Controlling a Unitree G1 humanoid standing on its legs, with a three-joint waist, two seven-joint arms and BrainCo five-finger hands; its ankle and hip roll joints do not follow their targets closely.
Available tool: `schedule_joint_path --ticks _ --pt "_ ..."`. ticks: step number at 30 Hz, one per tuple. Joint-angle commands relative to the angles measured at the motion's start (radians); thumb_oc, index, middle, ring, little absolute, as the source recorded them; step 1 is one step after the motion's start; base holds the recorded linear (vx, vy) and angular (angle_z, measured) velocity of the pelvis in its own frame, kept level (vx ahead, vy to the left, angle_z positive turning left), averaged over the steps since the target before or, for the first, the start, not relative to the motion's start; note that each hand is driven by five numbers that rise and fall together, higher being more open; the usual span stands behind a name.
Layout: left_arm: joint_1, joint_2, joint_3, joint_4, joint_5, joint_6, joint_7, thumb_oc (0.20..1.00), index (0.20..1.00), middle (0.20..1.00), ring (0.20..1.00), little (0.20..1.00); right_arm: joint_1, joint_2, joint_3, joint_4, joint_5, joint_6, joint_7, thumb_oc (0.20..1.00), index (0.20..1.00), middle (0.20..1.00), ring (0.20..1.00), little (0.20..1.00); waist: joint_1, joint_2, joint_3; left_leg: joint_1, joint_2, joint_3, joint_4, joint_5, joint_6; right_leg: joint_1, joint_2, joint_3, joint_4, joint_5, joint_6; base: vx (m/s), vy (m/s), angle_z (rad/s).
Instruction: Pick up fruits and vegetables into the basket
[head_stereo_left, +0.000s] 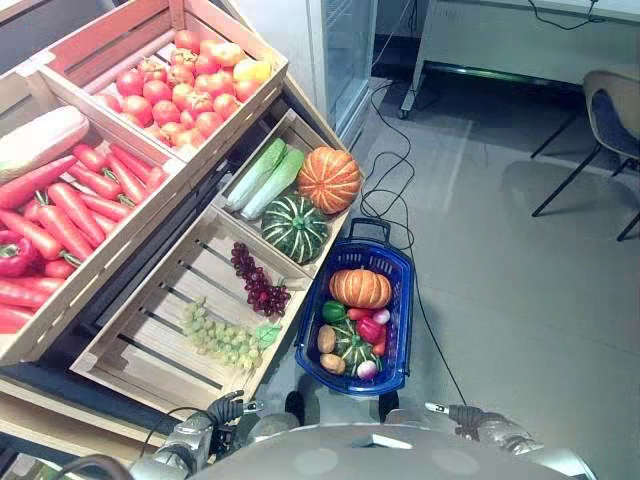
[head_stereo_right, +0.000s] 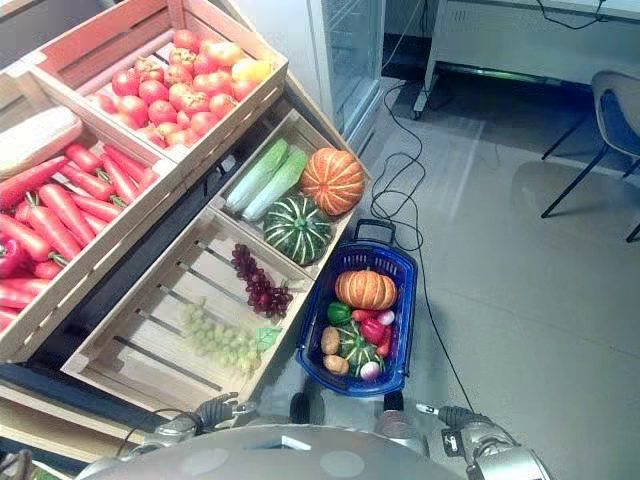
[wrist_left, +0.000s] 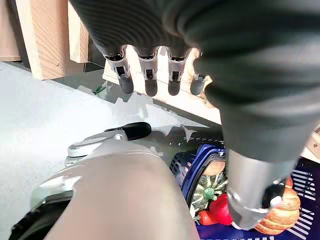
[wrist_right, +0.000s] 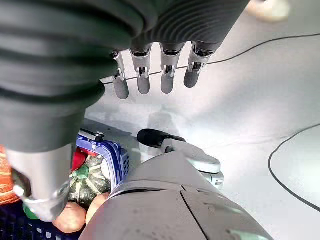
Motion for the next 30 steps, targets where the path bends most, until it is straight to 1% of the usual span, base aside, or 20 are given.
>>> schedule_joint_path --ticks 1,3,5,30 --pt "-0.070 0.017 -0.006 0.058 0.011 0.007 -0.010 1.000 1.000 1.000 1.000 1.000 -0.056 -0.005 0.008 0.037 0.000 -0.002 -0.009 1.000 1.000 1.000 1.000 1.000 -0.003 -0.029 0.047 0.006 -0.030 0.020 0.007 -0.105 0.014 0.058 -0.018 -0.038 0.011 -0.101 0.047 -0.06 0.091 -0.18" --pt "-0.072 0.018 -0.005 0.061 0.016 -0.013 -0.010 1.000 1.000 1.000 1.000 1.000 -0.056 -0.004 0.008 0.036 -0.001 -0.001 -0.010 1.000 1.000 1.000 1.000 1.000 -0.003 -0.029 0.046 0.005 -0.030 0.020 0.007 -0.104 0.015 0.058 -0.017 -0.039 0.011 -0.101 0.047 0.00 0.000 0.00" --pt "-0.073 0.022 -0.001 0.060 -0.001 -0.018 -0.012 1.000 1.000 1.000 1.000 1.000 -0.056 -0.004 0.009 0.035 0.001 0.000 -0.010 1.000 1.000 1.000 1.000 1.000 -0.004 -0.030 0.046 0.006 -0.030 0.019 0.007 -0.104 0.015 0.060 -0.017 -0.038 0.011 -0.101 0.046 0.00 0.000 0.00" --pt "-0.067 0.021 0.007 0.060 0.016 -0.017 0.011 1.000 1.000 1.000 1.000 1.000 -0.052 -0.007 0.002 0.036 -0.004 0.003 -0.008 1.000 1.000 1.000 1.000 1.000 0.000 -0.035 0.042 0.017 -0.031 0.016 0.007 -0.107 0.014 0.073 -0.016 -0.039 0.011 -0.103 0.047 0.00 0.000 0.00"
